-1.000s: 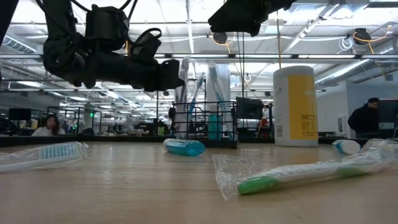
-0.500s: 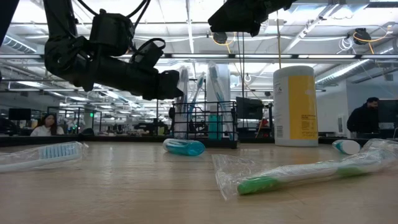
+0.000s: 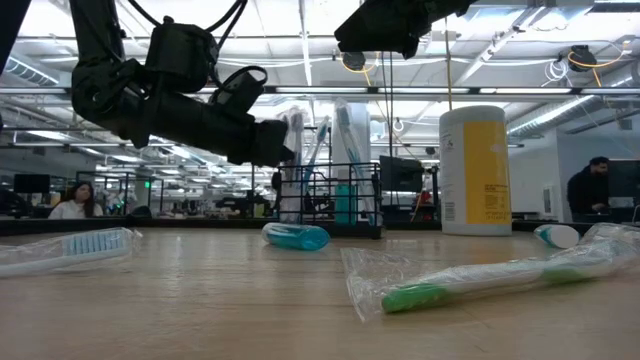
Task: Pick & Place toothbrushing station
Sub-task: Put the purple toothbrush into the black wire organizer, then put the blue mouthwash into the black wire organizer
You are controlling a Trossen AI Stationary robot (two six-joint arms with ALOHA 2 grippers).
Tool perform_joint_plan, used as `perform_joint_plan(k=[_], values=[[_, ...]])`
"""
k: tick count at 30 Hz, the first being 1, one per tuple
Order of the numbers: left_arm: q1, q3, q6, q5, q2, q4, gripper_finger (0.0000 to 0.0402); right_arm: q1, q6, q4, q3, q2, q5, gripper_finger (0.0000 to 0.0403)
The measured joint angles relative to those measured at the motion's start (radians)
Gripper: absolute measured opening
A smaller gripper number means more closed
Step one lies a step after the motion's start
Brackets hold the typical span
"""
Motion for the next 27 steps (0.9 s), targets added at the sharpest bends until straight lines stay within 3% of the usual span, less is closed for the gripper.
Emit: perform_joint_plan(k=[7, 15, 19, 23, 27], values=[[-0.024, 0.0, 0.002, -0.035, -0.014, -0.006, 0.0097, 0.0, 0.0, 0.0, 0.0, 0.0, 0.0, 0.0132], [-0.112, -0.001, 0.067, -0.226, -0.12, -0.012, 0.0153, 0.0, 0.0, -0.003, 0.0, 0.0, 0.0, 0.0132], [-0.179, -0.001, 0.103, -0.224, -0.201, -0.022, 0.0171, 0.0, 0.0, -0.003, 0.0, 0.0, 0.0, 0.0132], [-0.252, -0.001, 0.104, -0.213, -0.299, -0.131, 0.0179, 0.0, 0.0, -0.004, 0.0, 0.0, 0.0, 0.0132], [-0.294, 0.004, 0.005, -0.099, -0.399, -0.294, 0.0179, 0.0, 0.0, -0.004, 0.0, 0.0, 0.0, 0.0132]])
